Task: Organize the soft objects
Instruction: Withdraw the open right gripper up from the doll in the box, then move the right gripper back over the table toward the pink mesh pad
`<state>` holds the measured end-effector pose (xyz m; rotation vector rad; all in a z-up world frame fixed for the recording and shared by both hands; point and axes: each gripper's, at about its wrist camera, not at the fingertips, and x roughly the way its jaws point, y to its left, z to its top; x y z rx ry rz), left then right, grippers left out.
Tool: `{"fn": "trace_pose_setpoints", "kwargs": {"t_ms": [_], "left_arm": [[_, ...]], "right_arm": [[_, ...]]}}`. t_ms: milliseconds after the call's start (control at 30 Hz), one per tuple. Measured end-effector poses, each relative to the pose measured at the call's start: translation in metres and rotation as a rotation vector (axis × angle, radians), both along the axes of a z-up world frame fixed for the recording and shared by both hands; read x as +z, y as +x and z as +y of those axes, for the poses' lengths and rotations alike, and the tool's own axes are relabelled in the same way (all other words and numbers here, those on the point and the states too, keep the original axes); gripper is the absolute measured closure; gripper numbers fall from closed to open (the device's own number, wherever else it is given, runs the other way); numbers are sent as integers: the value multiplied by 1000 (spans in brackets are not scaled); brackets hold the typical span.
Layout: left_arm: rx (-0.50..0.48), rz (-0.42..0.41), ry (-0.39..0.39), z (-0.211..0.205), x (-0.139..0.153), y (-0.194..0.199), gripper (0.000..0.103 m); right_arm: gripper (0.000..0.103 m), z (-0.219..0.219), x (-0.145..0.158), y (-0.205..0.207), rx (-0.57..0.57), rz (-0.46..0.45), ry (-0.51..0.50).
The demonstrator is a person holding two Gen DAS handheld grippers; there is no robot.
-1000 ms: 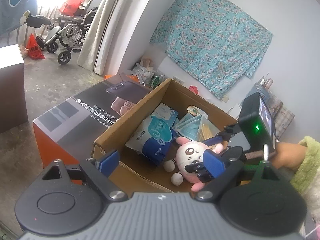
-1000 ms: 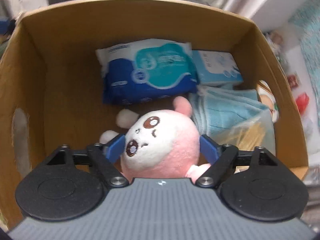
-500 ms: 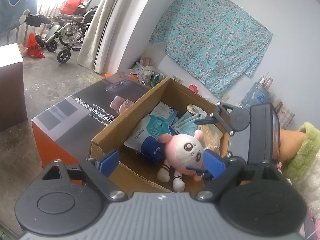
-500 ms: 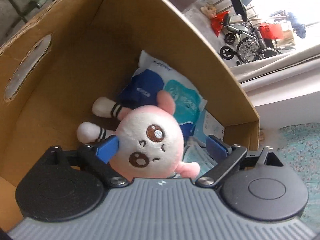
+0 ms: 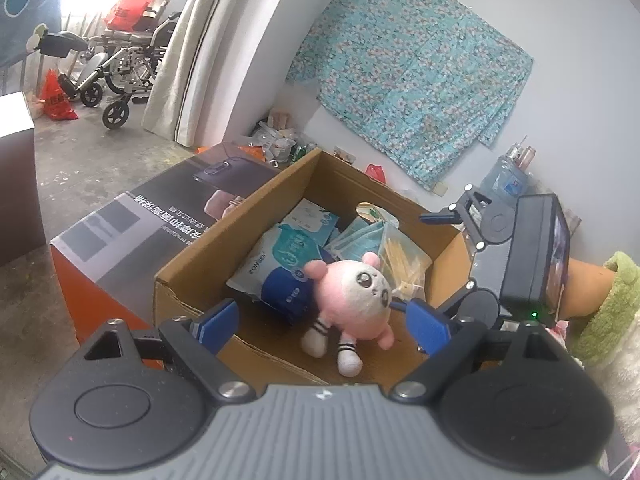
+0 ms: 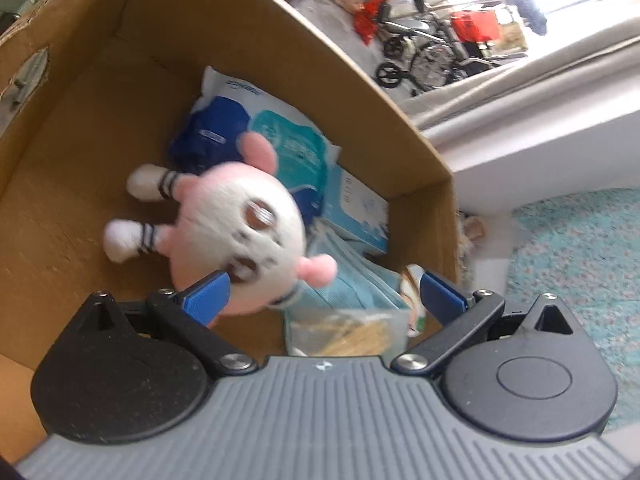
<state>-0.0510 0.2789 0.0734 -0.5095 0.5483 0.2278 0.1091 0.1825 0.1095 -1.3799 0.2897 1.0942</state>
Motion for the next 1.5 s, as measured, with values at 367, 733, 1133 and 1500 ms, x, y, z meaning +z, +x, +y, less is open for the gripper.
{"fn": "trace_pose_setpoints", "kwargs": {"t_ms": [367, 733, 1133, 1500], "left_arm": [[-154, -39, 77, -55, 20, 5, 11], [-557, -127, 207, -195, 38, 41, 8], [-794, -91, 313, -336, -17, 80, 8], [-808, -78, 423, -385, -45, 123, 13]], "right_arm": [[2, -137, 120, 34, -415, 257, 545], [1, -368, 153, -8, -987, 383, 899], [2, -466, 57, -23, -1284, 593, 969], [4, -478, 25, 29, -1306, 725, 1039]]}}
